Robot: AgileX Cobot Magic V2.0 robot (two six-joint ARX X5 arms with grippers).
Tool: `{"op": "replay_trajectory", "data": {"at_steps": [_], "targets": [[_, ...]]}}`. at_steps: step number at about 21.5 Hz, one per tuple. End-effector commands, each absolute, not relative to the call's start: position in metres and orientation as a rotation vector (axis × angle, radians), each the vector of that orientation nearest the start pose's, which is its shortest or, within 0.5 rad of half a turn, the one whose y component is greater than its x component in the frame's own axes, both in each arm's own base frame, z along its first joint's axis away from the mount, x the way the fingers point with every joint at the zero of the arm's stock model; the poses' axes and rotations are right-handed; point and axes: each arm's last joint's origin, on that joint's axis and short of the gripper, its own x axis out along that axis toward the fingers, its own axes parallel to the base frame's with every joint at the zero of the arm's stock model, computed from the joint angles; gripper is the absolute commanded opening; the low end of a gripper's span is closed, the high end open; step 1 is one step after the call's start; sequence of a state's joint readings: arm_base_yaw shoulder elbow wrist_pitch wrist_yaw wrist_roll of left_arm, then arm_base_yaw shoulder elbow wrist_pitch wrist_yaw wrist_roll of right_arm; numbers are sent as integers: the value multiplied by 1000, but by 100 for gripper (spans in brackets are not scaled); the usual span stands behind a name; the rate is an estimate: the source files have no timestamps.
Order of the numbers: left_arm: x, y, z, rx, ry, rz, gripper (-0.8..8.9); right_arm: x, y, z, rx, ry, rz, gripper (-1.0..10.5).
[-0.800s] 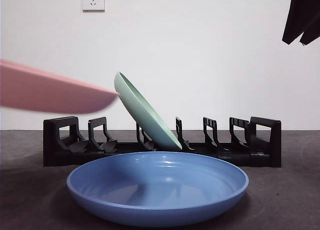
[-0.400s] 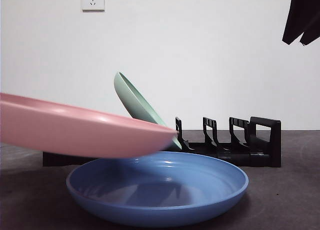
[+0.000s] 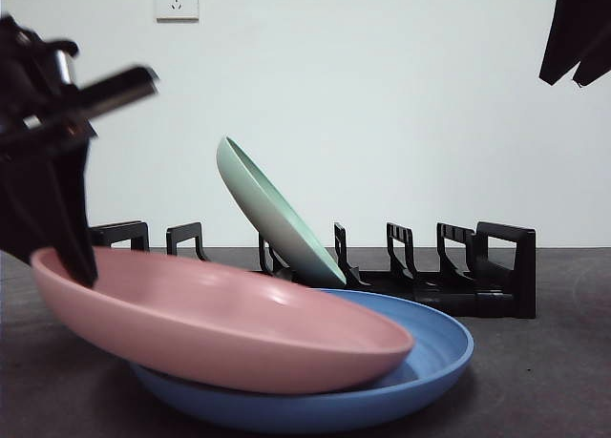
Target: Place the plate
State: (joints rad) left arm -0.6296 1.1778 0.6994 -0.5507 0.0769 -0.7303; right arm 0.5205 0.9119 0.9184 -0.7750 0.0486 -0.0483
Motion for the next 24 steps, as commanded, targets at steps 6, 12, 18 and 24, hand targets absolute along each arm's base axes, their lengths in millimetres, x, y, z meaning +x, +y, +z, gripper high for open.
{"op": "replay_trajectory", "data": {"at_steps": [6, 12, 18, 24], "targets": [[201, -154, 204, -335, 1176, -257, 16, 151, 86, 309, -267, 726, 474, 220], [205, -168, 191, -289, 1221, -268, 16, 151, 86, 309, -267, 726, 474, 220], [202, -172, 189, -245, 1201, -237, 99, 151, 86, 309, -267, 726, 474, 220], [198, -167, 191, -181, 1245, -224, 320, 151, 86, 309, -267, 726, 474, 220]]}}
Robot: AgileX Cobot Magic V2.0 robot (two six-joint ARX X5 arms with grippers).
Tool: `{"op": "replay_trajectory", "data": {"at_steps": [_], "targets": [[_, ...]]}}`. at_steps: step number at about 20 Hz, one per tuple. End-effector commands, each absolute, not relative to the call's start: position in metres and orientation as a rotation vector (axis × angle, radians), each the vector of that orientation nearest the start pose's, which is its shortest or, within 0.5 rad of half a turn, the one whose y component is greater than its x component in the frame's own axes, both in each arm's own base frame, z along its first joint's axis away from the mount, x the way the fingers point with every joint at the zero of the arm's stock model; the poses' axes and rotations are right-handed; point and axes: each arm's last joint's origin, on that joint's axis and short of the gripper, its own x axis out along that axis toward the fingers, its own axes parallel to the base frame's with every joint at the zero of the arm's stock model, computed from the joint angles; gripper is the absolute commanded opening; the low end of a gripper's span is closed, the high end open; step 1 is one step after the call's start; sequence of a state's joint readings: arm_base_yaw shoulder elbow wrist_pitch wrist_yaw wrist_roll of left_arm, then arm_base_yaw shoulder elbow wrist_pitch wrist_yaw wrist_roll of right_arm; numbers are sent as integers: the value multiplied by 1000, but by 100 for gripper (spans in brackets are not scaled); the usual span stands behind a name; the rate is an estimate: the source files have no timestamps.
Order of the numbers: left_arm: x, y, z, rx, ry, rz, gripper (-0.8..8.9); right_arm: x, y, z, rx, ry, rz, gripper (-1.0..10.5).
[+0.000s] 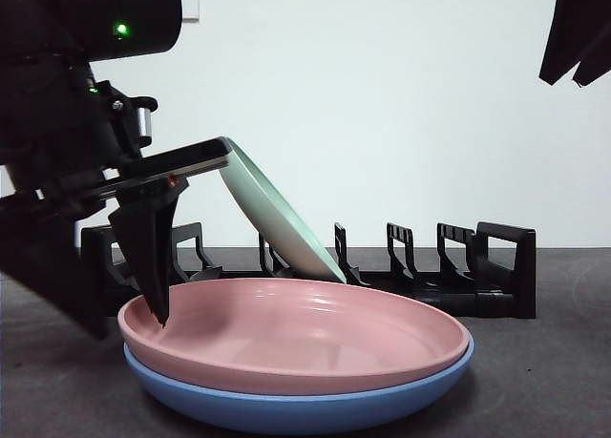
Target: Place the plate
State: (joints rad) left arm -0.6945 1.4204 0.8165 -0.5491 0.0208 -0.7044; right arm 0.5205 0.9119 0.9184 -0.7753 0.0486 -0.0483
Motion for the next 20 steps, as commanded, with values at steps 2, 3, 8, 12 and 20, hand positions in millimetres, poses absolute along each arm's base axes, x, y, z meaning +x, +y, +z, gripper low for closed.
{"op": "replay_trajectory", "data": {"at_steps": [2, 3, 8, 12, 20], "targets": [[196, -165, 202, -120, 1230, -236, 353, 151, 86, 309, -267, 726, 474, 220], [194, -162, 210, -82, 1214, -248, 353, 151, 86, 309, -267, 726, 475, 220], [172, -129, 255, 7, 1091, -334, 352, 151, 90, 311, -225, 715, 569, 220], [140, -90, 286, -22, 1002, -317, 349, 159, 96, 317, -126, 719, 592, 228], [73, -41, 307, -131, 929, -259, 349, 210, 155, 355, -53, 886, 698, 228]]}}
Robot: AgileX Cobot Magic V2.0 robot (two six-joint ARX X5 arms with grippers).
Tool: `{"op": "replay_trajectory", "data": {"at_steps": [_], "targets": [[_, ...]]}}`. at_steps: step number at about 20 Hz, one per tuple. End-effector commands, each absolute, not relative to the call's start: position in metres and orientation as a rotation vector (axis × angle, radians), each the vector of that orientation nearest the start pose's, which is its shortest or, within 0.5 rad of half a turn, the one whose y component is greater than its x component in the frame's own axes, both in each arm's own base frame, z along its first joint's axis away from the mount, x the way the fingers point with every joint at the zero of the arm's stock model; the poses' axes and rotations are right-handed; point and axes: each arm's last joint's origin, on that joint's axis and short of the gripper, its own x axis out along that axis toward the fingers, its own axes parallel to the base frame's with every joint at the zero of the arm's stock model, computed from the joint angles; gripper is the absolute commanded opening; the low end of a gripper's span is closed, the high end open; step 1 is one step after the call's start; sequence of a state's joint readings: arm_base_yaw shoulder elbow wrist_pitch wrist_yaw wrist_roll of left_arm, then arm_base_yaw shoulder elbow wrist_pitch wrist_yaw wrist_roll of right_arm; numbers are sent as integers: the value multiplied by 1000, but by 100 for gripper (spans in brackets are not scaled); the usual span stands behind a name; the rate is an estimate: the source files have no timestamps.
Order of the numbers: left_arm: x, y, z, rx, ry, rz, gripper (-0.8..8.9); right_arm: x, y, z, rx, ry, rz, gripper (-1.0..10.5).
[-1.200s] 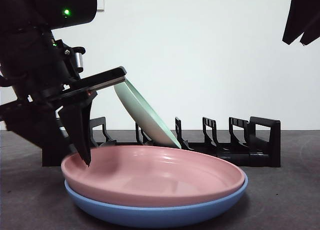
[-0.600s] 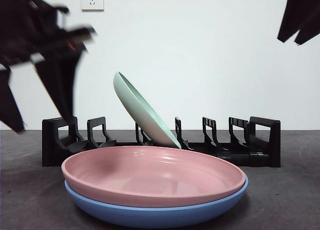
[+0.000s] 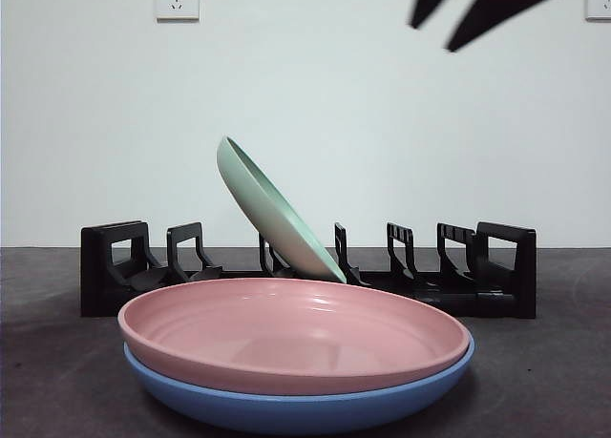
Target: Place the plate
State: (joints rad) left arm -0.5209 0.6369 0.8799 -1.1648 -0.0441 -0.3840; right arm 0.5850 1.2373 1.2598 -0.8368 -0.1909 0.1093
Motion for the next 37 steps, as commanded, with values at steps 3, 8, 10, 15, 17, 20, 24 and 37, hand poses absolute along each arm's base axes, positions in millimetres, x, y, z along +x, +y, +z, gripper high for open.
{"op": "replay_trajectory", "data": {"at_steps": [3, 8, 10, 15, 17, 20, 24, 37], "targets": [[61, -34, 309, -165, 894, -260, 349, 233, 190, 362, -81, 923, 738, 229], [56, -31, 308, -164, 904, -255, 349, 262, 247, 359, -115, 928, 783, 236], [56, -31, 308, -171, 902, -249, 349, 269, 264, 356, -136, 912, 774, 261], [56, -31, 308, -180, 903, -241, 349, 283, 288, 339, -144, 896, 787, 274], [56, -31, 308, -180, 903, -241, 348, 287, 292, 331, -150, 910, 784, 274], [56, -31, 308, -179, 902, -241, 348, 293, 298, 322, -149, 908, 785, 274], [56, -30, 308, -176, 899, -233, 349, 298, 304, 309, -157, 932, 780, 273], [57, -30, 308, -169, 891, -216, 348, 301, 307, 297, -162, 971, 772, 12]]}}
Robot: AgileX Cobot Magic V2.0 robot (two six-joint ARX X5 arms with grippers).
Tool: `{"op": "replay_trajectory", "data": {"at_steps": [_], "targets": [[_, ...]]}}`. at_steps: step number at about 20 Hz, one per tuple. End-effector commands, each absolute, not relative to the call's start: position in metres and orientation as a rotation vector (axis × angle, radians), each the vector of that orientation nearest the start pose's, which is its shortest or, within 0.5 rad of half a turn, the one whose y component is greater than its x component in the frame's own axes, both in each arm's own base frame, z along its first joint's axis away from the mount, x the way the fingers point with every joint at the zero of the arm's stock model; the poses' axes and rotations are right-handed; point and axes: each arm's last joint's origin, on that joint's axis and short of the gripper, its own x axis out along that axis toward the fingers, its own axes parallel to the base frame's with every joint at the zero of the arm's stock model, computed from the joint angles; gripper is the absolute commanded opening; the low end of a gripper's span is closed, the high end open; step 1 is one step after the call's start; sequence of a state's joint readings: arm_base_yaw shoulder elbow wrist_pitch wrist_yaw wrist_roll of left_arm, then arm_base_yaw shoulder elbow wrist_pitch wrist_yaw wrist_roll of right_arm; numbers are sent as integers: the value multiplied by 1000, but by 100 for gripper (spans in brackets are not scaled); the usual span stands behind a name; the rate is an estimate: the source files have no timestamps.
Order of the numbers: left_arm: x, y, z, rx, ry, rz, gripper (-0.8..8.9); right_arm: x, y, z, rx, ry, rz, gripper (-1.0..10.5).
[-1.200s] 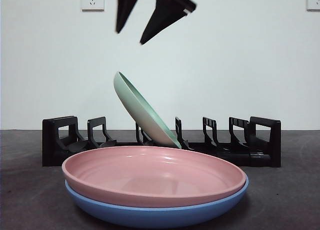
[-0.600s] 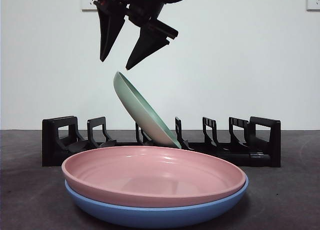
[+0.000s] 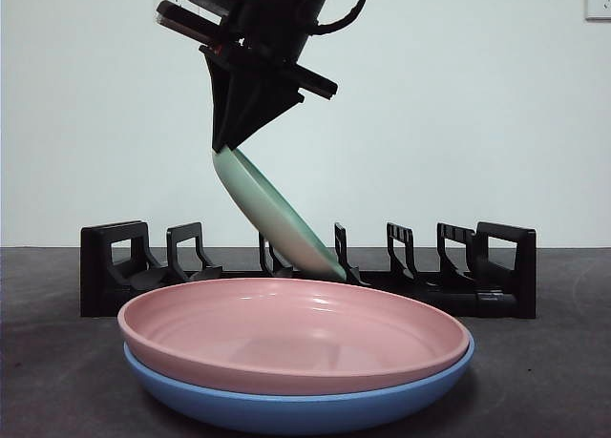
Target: Place the plate
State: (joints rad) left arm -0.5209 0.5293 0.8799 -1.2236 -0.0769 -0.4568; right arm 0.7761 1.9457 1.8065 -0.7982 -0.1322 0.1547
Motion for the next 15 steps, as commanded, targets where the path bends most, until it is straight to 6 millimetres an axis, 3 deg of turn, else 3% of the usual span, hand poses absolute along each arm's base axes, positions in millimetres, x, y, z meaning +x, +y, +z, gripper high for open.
{"op": "replay_trajectory", "data": {"at_steps": [1, 6, 15], "targets": [[57, -30, 308, -169, 891, -216, 348, 301, 307, 297, -156, 973, 769, 12], [57, -30, 308, -171, 885, -218, 348, 297, 305, 315, -153, 985, 793, 12], [58, -30, 309, -170, 877, -222, 348, 274, 302, 383, -253, 894, 884, 12]]}}
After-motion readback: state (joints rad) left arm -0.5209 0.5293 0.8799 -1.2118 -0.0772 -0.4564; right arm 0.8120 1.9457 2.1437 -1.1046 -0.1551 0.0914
